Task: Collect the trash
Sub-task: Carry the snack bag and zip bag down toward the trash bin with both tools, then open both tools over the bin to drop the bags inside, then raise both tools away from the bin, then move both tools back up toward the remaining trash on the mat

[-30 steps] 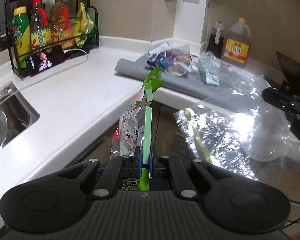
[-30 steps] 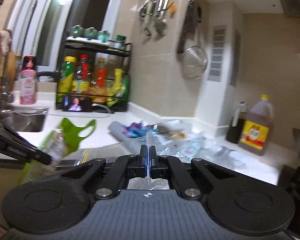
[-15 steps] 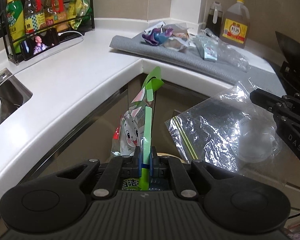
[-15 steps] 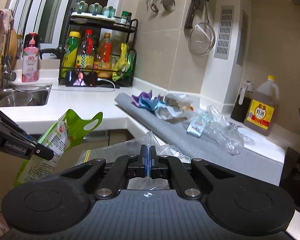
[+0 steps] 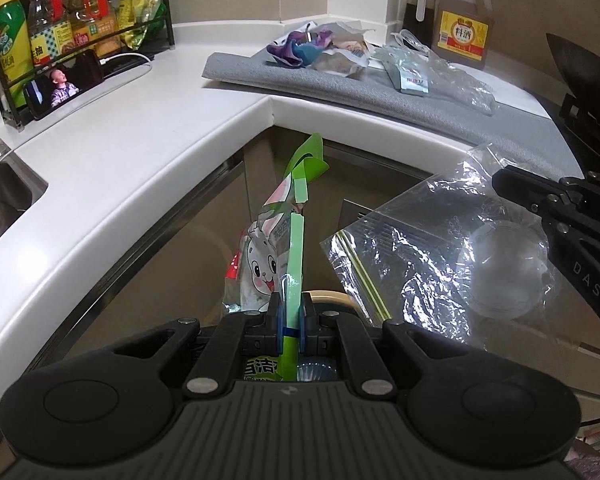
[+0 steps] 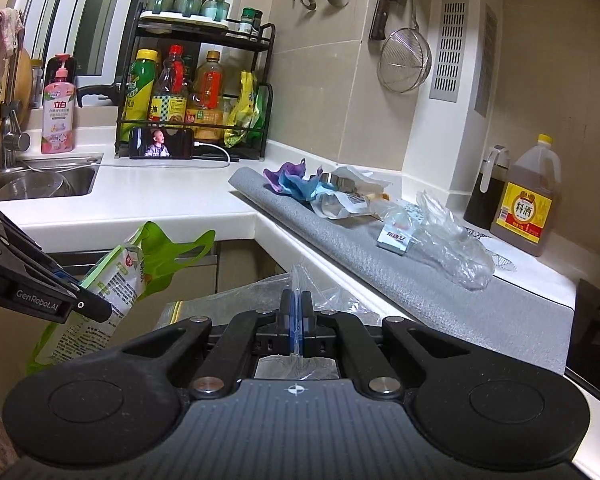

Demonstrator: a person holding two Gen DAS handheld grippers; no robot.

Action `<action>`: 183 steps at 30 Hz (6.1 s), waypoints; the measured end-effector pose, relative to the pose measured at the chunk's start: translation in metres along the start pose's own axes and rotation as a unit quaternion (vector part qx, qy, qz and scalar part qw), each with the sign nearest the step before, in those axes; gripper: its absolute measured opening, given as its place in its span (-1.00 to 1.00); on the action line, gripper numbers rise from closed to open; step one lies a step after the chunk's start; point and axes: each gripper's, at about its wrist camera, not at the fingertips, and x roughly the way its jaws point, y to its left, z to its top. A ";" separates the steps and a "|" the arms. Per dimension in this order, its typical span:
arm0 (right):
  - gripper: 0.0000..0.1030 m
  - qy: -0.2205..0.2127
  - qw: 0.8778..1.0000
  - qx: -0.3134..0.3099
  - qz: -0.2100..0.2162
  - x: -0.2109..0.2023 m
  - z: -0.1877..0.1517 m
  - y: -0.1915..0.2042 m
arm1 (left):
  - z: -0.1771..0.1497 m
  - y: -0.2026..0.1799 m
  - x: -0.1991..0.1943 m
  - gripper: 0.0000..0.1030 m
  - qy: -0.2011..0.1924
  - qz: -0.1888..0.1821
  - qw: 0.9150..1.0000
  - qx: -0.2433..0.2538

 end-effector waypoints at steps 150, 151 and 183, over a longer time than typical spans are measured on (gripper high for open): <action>0.99 0.123 0.987 0.069 0.078 -0.029 -0.004 0.014 | -0.018 0.000 -0.034 0.99 0.066 -0.005 0.998 -0.011; 1.00 0.125 0.987 0.068 0.078 -0.028 -0.004 0.015 | -0.019 -0.001 -0.031 0.99 0.065 -0.005 0.998 -0.009; 0.99 0.132 0.987 0.062 0.064 -0.006 0.003 0.004 | 0.011 -0.004 -0.016 0.99 0.052 0.004 0.999 0.003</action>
